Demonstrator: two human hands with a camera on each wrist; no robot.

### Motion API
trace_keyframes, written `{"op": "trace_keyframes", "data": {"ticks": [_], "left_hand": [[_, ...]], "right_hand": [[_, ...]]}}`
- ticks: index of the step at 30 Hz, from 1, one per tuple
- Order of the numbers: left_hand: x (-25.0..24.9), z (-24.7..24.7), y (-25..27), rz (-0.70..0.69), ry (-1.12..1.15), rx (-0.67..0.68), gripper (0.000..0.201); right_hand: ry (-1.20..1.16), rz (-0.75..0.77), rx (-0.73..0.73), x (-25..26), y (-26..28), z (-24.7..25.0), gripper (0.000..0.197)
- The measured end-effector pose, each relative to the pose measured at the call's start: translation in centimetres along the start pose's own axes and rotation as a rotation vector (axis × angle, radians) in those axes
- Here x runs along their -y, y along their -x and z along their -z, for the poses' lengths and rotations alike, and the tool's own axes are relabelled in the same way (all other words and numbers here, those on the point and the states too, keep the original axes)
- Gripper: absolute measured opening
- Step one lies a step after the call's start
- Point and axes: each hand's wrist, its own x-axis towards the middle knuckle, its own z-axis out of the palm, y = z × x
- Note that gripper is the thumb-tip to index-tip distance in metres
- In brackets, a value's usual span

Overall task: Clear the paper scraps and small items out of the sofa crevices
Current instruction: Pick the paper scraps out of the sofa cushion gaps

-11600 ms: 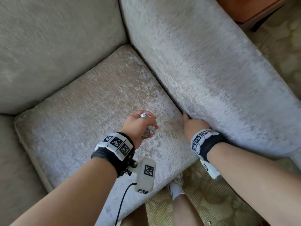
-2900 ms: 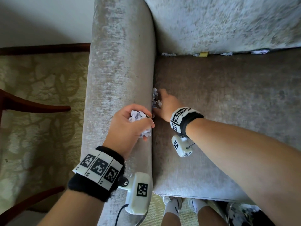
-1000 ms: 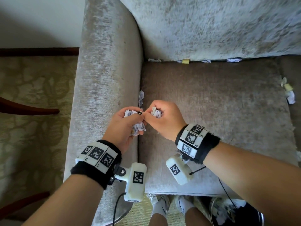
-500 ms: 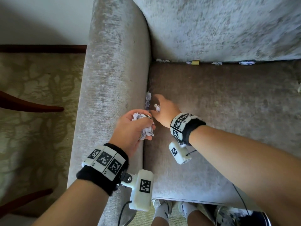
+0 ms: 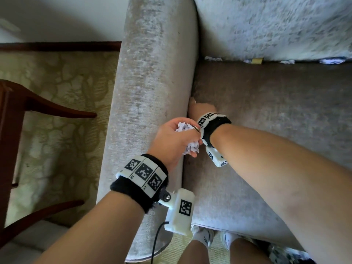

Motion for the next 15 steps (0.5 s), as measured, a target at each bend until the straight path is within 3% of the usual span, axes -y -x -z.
{"op": "trace_keyframes", "data": {"ticks": [5, 11, 15], "left_hand": [[0.3, 0.0, -0.1, -0.012, -0.014, 0.012, 0.018], [0.4, -0.3, -0.1, -0.017, -0.052, -0.022, 0.017], [0.1, -0.7, 0.0, -0.003, -0.048, -0.042, 0.014]], "right_hand": [[0.074, 0.061, -0.080, -0.3, 0.4, -0.9, 0.031], [0.035, 0.162, -0.071, -1.6, 2.3, -0.3, 0.027], [-0.249, 0.008, 0.038, -3.7, 4.4, 0.4, 0.027]]}}
